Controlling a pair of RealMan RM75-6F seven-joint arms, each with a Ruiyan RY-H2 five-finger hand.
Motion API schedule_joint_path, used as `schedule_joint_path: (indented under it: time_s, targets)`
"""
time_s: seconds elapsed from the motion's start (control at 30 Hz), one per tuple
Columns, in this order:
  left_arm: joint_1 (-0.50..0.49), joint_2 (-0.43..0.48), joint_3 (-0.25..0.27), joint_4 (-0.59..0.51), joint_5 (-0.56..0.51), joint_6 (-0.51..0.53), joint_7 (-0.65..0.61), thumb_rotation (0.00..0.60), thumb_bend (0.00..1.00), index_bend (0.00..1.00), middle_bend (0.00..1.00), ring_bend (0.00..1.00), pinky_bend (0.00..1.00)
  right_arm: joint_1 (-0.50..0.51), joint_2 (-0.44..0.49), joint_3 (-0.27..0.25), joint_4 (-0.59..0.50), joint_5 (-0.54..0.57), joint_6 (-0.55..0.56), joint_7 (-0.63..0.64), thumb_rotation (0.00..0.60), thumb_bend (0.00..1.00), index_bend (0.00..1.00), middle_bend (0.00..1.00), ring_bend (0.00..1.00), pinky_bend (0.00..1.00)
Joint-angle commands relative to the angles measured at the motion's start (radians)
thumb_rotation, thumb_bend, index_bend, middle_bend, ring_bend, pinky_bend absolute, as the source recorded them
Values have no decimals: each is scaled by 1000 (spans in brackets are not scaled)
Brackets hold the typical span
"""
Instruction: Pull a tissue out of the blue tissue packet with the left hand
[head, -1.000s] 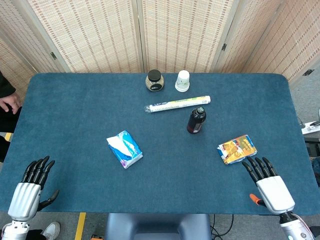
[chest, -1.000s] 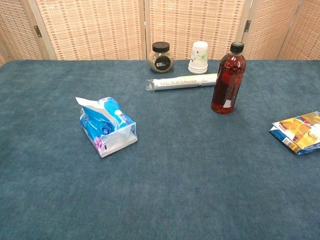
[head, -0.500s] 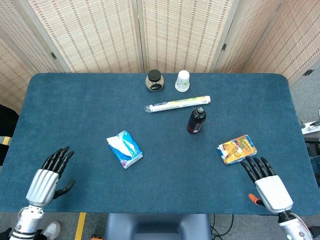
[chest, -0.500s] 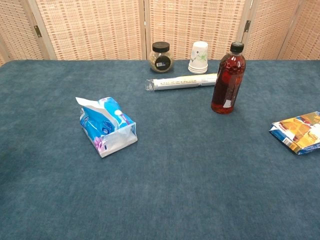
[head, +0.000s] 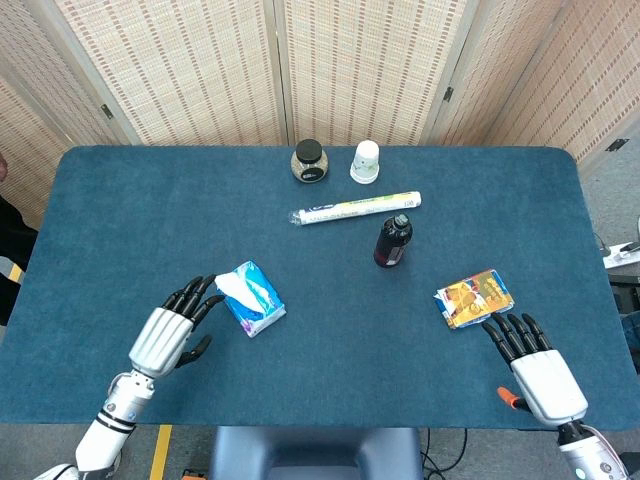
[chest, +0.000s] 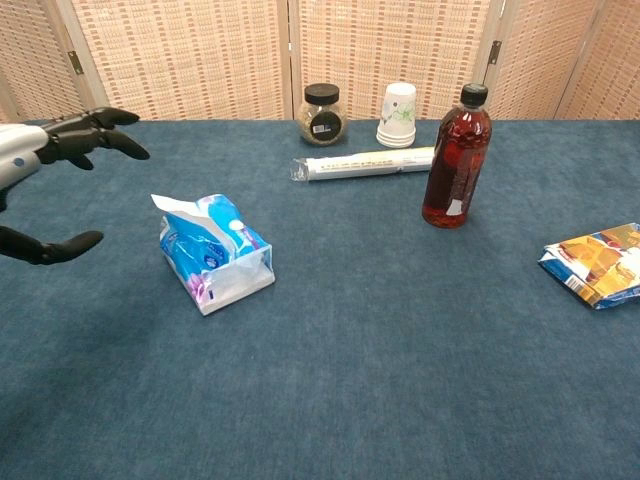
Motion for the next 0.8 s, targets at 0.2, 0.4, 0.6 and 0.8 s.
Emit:
schedule_joint_path:
  time_s: [0.2, 0.4, 0.6, 0.8]
  targets:
    - [-69, -64, -26, 36, -61, -72, 63, 600, 446, 243, 0, 56, 274, 5, -2, -2, 0, 4, -12, -3, 600, 27, 0, 0, 0, 0]
    - [-110, -99, -39, 55, -118, -120, 118, 600, 446, 252, 2, 61, 274, 7, -2, -2, -1, 7, -18, -2, 600, 26, 0, 0, 0, 0]
    - [-147, -133, -52, 91, -167, -151, 150, 600, 446, 272, 2, 62, 274, 10, 1, -4, -2, 7, -22, 4, 600, 27, 0, 0, 0, 0]
    - [-183, -162, -67, 120, -206, -173, 168, 600, 476, 351, 9, 70, 278, 14, 3, -4, -2, 11, -29, 10, 600, 26, 0, 0, 0, 0]
